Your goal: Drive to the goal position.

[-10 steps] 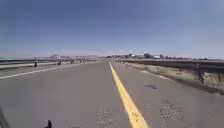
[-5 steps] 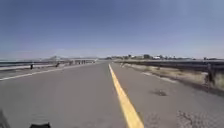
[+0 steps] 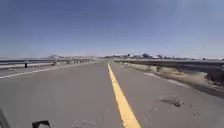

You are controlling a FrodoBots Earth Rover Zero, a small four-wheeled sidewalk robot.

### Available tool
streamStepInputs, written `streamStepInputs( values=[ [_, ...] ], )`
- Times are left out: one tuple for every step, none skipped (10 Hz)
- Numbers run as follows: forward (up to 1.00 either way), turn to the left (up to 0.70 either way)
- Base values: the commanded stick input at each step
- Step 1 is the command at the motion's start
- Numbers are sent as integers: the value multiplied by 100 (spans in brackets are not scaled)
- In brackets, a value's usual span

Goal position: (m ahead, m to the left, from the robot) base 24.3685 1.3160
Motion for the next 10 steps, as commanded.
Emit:
streamStepInputs(
  values=[
    [85,0],
    [85,0],
    [85,0],
    [85,0],
    [85,0],
    [85,0],
    [85,0],
    [85,0],
    [85,0],
    [85,0]
  ],
)
